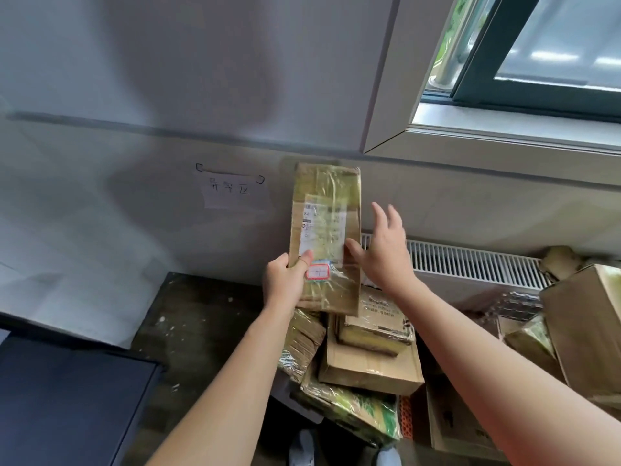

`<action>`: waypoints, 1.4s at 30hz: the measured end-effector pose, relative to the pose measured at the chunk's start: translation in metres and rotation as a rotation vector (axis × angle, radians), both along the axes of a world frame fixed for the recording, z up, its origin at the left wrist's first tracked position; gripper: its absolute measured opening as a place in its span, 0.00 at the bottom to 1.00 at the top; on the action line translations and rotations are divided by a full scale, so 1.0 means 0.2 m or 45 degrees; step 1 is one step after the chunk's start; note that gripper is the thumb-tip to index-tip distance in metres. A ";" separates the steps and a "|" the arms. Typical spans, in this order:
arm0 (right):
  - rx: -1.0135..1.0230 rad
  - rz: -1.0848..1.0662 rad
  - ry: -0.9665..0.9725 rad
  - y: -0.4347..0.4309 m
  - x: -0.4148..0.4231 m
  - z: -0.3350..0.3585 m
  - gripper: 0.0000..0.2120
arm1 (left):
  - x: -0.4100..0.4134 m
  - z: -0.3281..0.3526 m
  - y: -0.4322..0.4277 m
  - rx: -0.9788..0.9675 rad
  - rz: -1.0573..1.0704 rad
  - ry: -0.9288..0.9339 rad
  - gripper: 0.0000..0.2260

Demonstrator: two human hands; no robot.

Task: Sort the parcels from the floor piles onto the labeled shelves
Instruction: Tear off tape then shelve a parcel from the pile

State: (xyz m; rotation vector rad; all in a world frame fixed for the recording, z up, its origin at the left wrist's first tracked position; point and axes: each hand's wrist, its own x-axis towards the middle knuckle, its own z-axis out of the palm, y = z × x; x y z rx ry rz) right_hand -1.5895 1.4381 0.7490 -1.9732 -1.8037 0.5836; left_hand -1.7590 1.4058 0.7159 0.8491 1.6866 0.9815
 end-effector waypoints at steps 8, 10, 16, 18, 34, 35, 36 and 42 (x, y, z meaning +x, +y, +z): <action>-0.223 -0.077 0.604 -0.05 -0.11 -0.02 0.18 | -0.01 0.06 -0.02 0.076 -0.017 -0.040 0.12; -0.216 -0.039 0.611 -0.06 -0.13 0.00 0.21 | -0.04 0.08 -0.03 0.090 -0.025 -0.035 0.11; -0.277 0.195 0.693 -0.10 -0.21 0.11 0.30 | -0.15 0.20 -0.16 0.114 0.000 -0.053 0.12; -0.277 0.271 0.690 -0.12 -0.25 0.15 0.30 | -0.19 0.26 -0.24 0.131 0.038 -0.056 0.12; -0.248 1.047 0.691 -0.74 -0.59 0.50 0.32 | -0.20 0.65 -1.26 0.259 0.806 0.113 0.12; -0.254 1.087 0.706 -0.81 -0.61 0.52 0.32 | -0.19 0.68 -1.33 0.273 0.856 0.119 0.12; -0.261 1.129 0.721 -0.87 -0.64 0.55 0.32 | -0.19 0.70 -1.40 0.289 0.900 0.124 0.12; -0.346 1.362 0.796 -1.26 -0.83 0.71 0.29 | -0.24 0.85 -1.82 0.328 1.145 0.217 0.06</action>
